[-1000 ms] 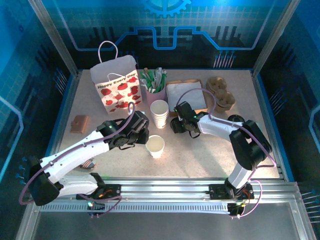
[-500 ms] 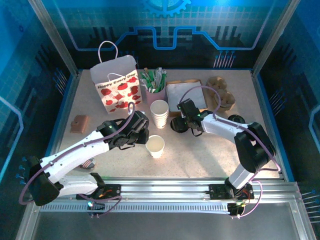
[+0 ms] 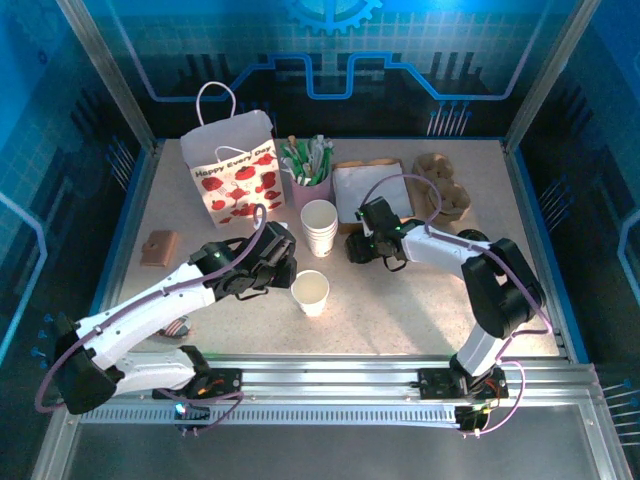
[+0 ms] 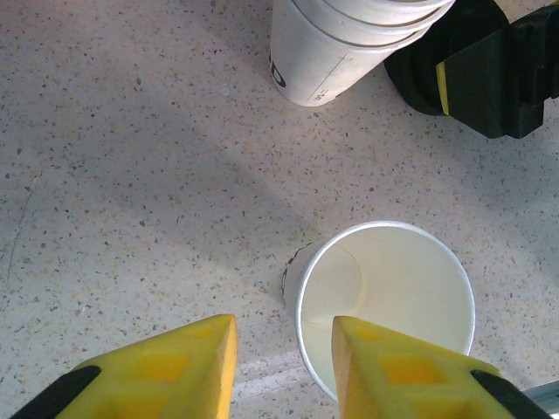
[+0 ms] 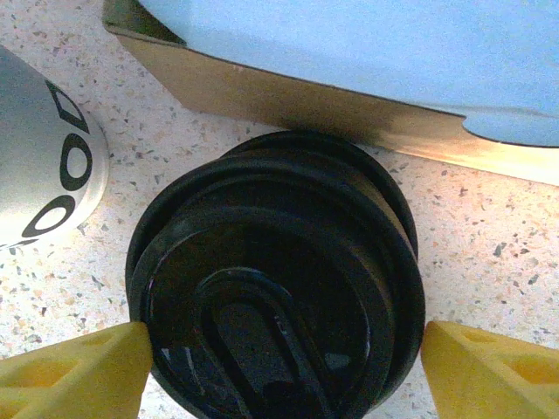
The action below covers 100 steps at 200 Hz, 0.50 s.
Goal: Pack the takeout coffee
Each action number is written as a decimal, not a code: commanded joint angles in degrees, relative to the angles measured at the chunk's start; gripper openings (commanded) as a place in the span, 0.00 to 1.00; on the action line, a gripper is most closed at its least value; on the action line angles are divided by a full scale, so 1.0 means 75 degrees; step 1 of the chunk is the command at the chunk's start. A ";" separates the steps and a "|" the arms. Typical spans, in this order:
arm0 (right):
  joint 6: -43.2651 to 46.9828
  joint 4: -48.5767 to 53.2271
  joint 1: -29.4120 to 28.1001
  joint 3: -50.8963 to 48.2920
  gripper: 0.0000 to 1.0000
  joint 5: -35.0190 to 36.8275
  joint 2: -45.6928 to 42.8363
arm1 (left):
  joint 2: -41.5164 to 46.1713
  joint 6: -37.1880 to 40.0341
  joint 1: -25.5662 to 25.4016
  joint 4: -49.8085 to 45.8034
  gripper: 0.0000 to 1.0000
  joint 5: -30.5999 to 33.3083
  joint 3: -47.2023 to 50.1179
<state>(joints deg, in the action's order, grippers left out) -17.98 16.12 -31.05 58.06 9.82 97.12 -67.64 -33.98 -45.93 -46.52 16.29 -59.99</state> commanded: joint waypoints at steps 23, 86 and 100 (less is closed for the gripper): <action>-0.0158 -0.0083 0.0108 -0.0077 0.79 -0.0141 0.0195 | 0.0141 0.0124 -0.0007 -0.0243 0.35 0.0081 -0.0168; 0.0178 0.0205 -0.0205 0.0115 0.83 0.0763 -0.0169 | 0.0088 0.0205 -0.0011 -0.0301 0.35 0.0176 -0.0285; 0.0257 0.0224 -0.0299 0.0175 0.84 0.0819 -0.0213 | 0.0086 0.0218 -0.0016 -0.0313 0.35 0.0199 -0.0310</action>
<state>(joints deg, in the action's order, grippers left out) -17.74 16.43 -31.70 58.11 13.04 97.56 -67.64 -33.93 -45.93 -47.24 16.32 -60.07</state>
